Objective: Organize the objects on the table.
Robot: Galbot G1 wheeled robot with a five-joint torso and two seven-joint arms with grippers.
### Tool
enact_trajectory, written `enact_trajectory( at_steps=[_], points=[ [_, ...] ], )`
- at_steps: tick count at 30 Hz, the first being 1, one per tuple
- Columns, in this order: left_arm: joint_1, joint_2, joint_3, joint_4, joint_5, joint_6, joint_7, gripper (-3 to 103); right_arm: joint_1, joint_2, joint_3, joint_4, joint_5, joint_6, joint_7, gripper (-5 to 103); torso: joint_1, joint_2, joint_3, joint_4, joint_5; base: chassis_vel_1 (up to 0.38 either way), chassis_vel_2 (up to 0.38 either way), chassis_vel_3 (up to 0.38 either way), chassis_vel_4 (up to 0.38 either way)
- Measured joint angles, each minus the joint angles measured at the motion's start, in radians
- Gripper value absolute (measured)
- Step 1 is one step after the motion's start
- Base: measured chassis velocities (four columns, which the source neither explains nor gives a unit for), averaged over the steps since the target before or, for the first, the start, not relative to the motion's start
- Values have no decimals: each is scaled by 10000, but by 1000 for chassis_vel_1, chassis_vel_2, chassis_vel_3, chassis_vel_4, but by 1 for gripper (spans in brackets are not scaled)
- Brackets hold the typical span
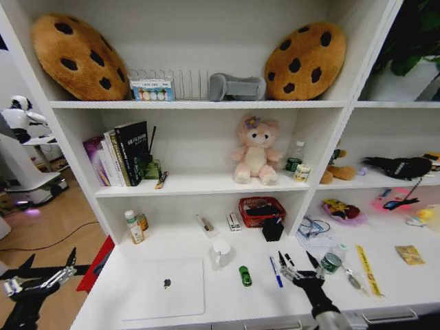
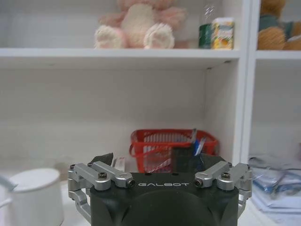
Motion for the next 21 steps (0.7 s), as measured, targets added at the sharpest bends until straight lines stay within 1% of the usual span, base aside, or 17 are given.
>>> enact_trajectory(
  at_steps=[2,3,4,5,7,8,10,19,21],
  points=[
    [0,0,2,1,1,0,0,100,93,-8,-212,-154,-89,-37,-35,100,0,0,0,0,-1,0,0,0,0],
    [0,2,2,2,3,0,0,100,290,-17,-618,-476,-242,-160,-66,100,0,0,0,0,1,0,0,0,0],
    [0,2,2,2,3,0,0,100,290,-17,-618,-476,-242,-160,-66,100,0,0,0,0,1,0,0,0,0],
    [0,2,3,4,3,0,0,100,429,-21,-860,-676,-298,-253,-71,100,0,0,0,1,1,0,0,0,0],
    [0,3,2,7,5,1,0,100,759,-72,-1447,-1083,-387,-663,-89,100,0,0,0,1,0,0,0,0,0],
    [0,3,2,7,5,1,0,100,759,-72,-1447,-1083,-387,-663,-89,100,0,0,0,1,0,0,0,0,0],
    [0,3,3,8,7,1,0,100,1099,-135,-1972,-1553,-684,-806,-93,100,0,0,0,2,0,0,0,0,0],
    [0,3,3,13,13,0,2,100,1577,-263,-2621,-2490,-1101,-804,-70,100,0,0,0,0,1,0,0,0,0],
    [0,4,2,15,15,1,2,100,1882,-295,-2871,-2803,-1175,-798,-36,100,0,0,0,1,1,0,0,0,0]
  ],
)
